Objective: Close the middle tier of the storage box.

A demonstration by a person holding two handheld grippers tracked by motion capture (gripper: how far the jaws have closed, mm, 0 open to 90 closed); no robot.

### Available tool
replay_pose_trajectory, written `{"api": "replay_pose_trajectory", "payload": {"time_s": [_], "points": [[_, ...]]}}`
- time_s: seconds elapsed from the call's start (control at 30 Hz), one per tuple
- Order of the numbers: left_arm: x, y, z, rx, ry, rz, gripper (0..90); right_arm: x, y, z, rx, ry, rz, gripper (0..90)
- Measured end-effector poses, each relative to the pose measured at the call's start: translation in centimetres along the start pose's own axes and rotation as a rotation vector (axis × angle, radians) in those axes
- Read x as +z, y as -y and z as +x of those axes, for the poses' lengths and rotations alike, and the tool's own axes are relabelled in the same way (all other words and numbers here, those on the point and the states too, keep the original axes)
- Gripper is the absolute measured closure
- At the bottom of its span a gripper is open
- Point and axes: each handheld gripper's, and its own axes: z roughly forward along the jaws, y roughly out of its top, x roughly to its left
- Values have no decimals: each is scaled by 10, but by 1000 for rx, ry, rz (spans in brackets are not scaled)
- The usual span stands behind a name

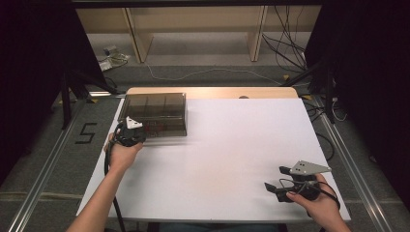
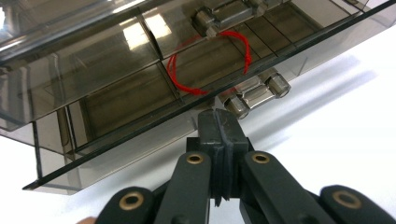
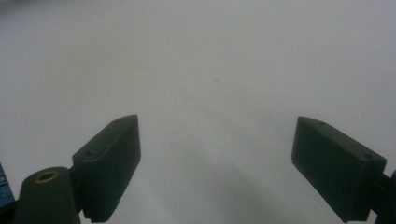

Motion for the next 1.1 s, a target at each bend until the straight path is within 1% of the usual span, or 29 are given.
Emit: {"api": "replay_pose_trajectory", "payload": {"time_s": [0.23, 0.37, 1.1], "points": [[-1, 0, 1, 4, -1, -1, 899, 0, 0, 0, 0, 1, 0, 163], [1, -2, 3, -8, -5, -6, 899, 0, 0, 0, -1, 1, 1, 163], [3, -4, 6, -10, -5, 0, 899, -1, 0, 0, -2, 3, 1, 163]]}}
